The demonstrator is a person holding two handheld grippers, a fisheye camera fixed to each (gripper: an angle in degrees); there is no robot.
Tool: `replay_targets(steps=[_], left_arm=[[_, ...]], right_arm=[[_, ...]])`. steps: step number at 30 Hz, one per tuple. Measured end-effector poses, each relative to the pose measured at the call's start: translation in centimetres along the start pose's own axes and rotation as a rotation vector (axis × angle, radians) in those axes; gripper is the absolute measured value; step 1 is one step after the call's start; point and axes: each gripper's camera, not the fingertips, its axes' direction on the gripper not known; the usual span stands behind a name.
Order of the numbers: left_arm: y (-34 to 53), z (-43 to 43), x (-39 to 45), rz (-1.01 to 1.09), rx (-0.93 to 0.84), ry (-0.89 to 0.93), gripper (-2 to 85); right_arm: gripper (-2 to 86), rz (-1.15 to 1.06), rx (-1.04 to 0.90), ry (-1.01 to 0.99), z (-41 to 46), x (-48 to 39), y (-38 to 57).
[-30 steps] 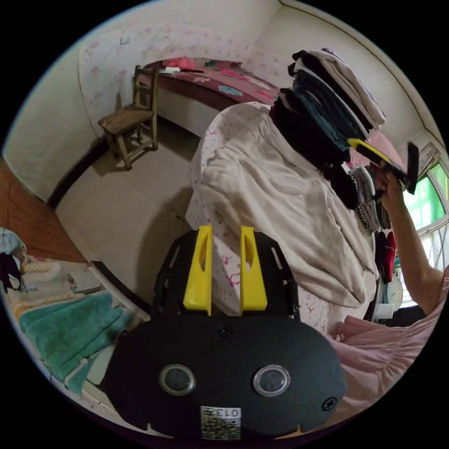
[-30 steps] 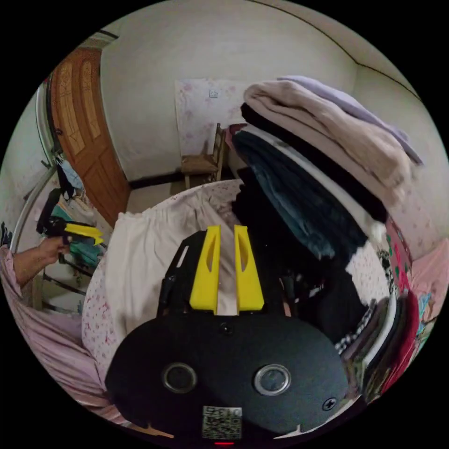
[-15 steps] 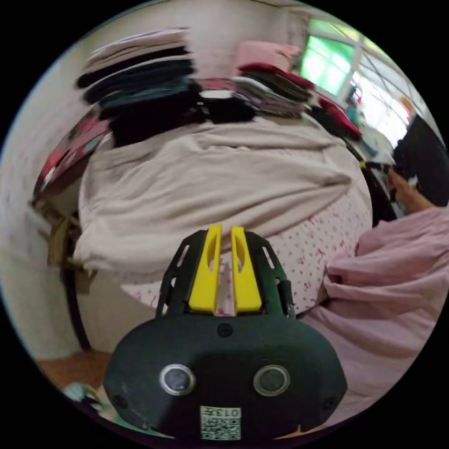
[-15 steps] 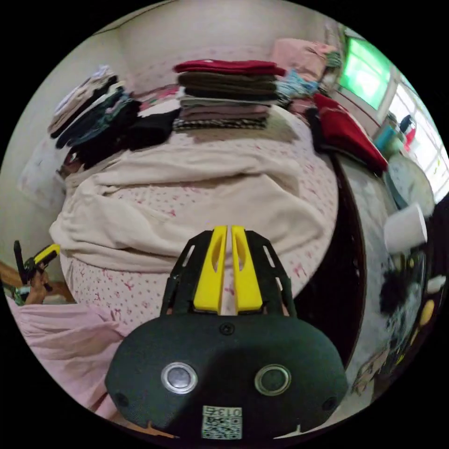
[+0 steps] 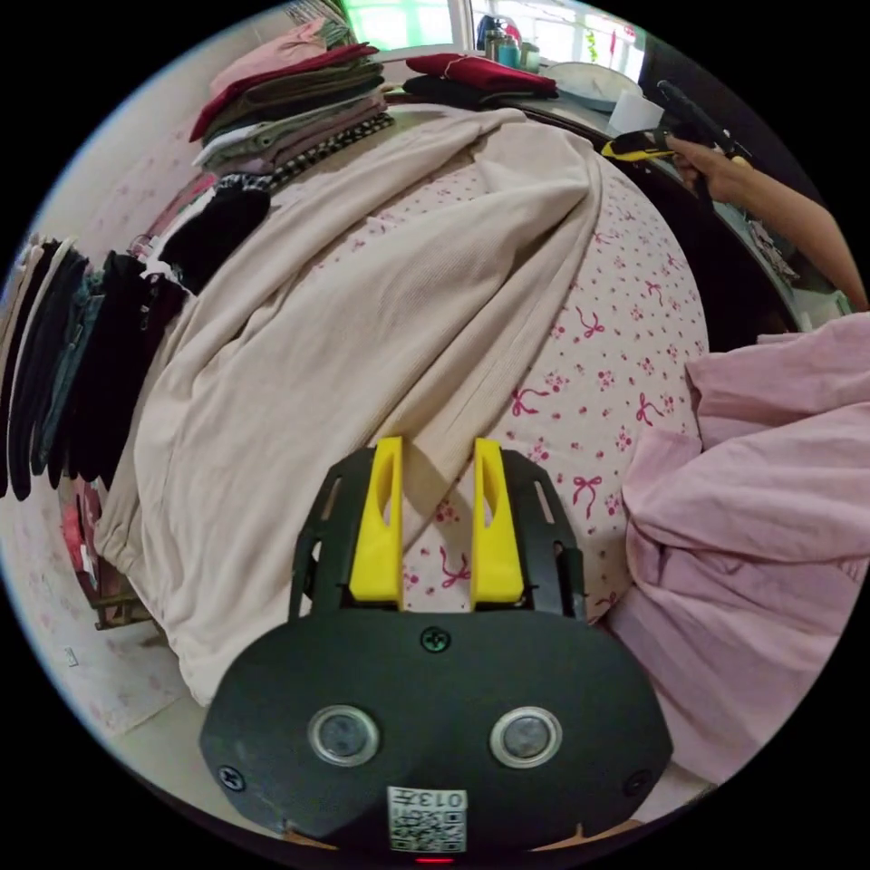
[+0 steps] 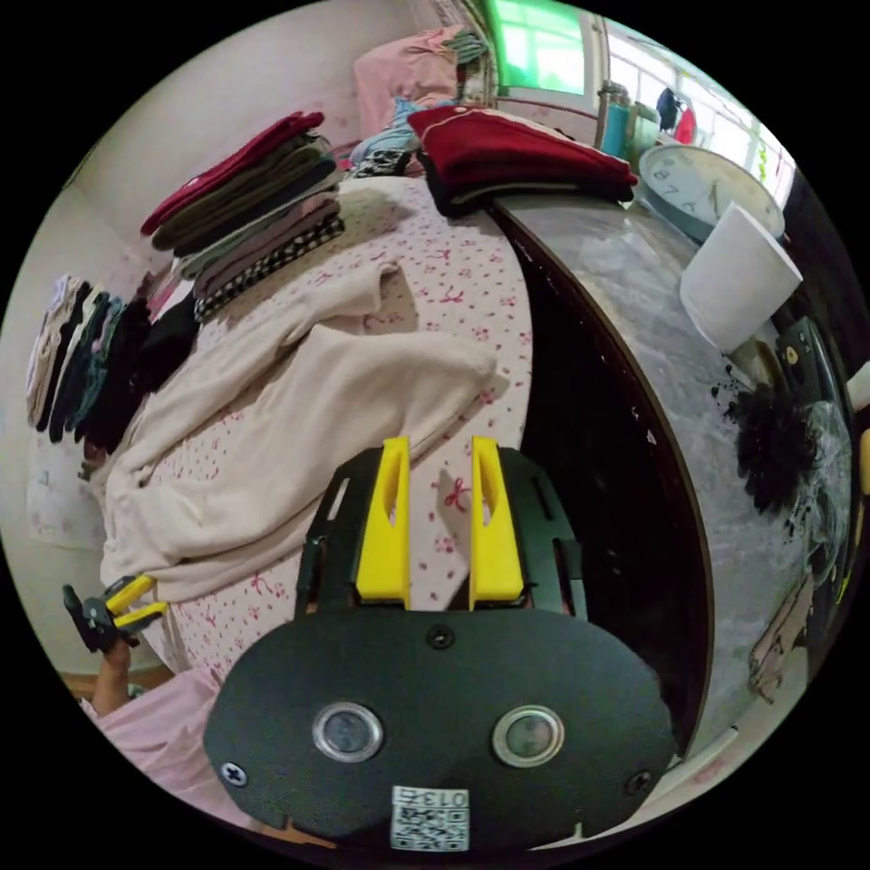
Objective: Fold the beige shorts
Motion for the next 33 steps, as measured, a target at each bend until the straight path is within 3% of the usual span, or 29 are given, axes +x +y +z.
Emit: replay_targets(steps=[6, 11, 20, 24, 29, 33], left_arm=[[-2.9, 0.7, -2.7, 0.045, -0.101, 0.051, 2.5], [-4.4, -2.2, -5.2, 0.111, -0.069, 0.034, 1.0], [0.3, -15.8, -11.3, -0.076, 0.277, -0.043, 0.5], [2.3, -12.6, -9.5, -0.043, 0.188, 0.081, 0.5], [3.5, -2.0, -7.5, -0.012, -0.052, 0.183, 0.5], [5.0, 0.5, -8.6, -0.047, -0.062, 0.197, 0.5]], right_arm=[[7.4, 0.117, -0.026, -0.06, 2.4, 7.2, -1.8], [2.5, -0.104, -0.064, -0.074, 0.8, 6.7, -3.6], [1.7, -0.279, 0.509, -0.279, -18.3, 9.0, 0.5], [1.6, -0.21, 0.383, -0.277, -15.9, 11.8, 4.3], [1.6, 0.037, -0.009, -0.19, -5.1, 14.6, 9.9], [1.5, 0.036, -0.043, -0.144, -4.9, 13.2, 11.3]])
